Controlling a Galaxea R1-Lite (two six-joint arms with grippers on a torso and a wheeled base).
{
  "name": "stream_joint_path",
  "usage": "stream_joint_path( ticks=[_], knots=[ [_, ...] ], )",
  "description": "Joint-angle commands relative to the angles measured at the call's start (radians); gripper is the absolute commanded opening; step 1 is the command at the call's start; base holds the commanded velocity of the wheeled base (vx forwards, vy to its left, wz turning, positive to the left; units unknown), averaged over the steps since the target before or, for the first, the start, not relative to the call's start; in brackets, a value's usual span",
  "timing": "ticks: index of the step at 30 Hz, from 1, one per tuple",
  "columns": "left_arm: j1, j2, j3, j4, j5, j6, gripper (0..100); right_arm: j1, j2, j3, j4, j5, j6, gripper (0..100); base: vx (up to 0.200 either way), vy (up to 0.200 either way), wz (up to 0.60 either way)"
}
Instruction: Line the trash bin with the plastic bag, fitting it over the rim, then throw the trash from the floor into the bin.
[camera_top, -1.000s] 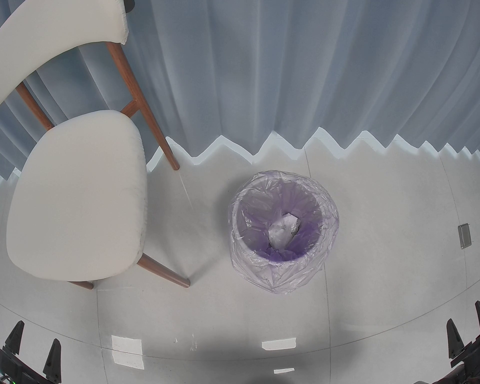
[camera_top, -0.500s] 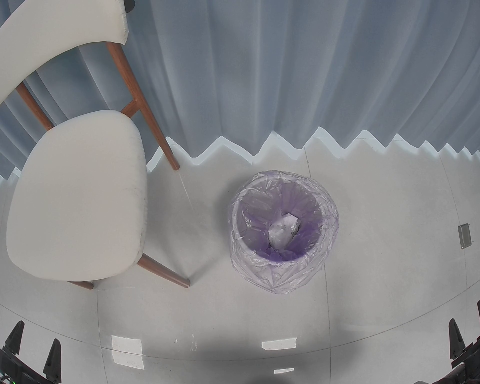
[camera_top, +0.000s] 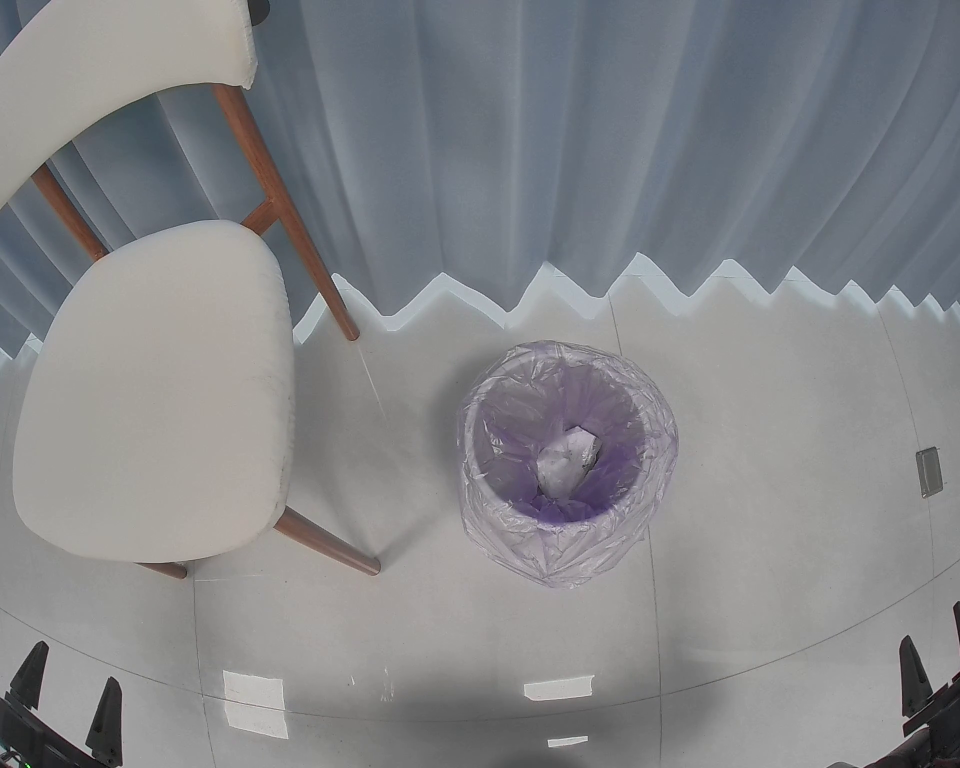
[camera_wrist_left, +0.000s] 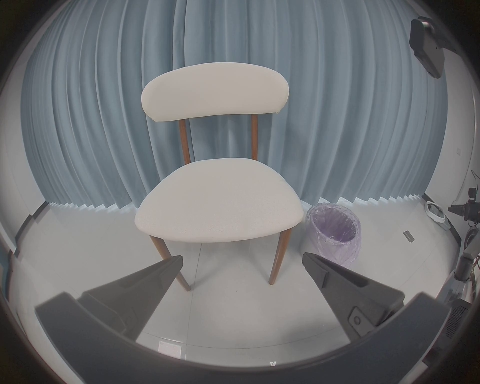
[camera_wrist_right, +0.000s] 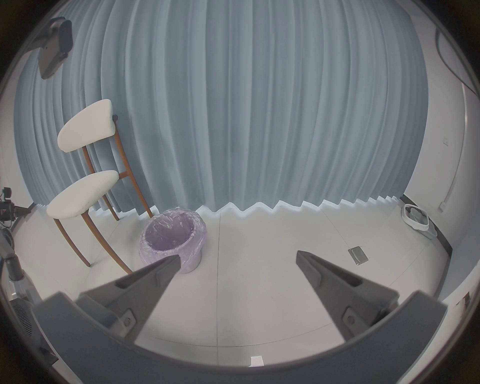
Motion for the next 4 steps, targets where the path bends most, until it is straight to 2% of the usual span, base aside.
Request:
stream_joint_path(
  ticks=[1,4],
  knots=[
    [0.000,-0.016,0.018,0.000,0.000,-0.001,100,0.001,-0.009,0.018,0.000,0.000,0.000,0,0.000,0.000,0.00],
    [0.002,-0.016,0.018,0.000,0.000,-0.001,100,-0.001,-0.009,0.018,0.001,-0.003,0.009,0,0.000,0.000,0.00]
  ],
)
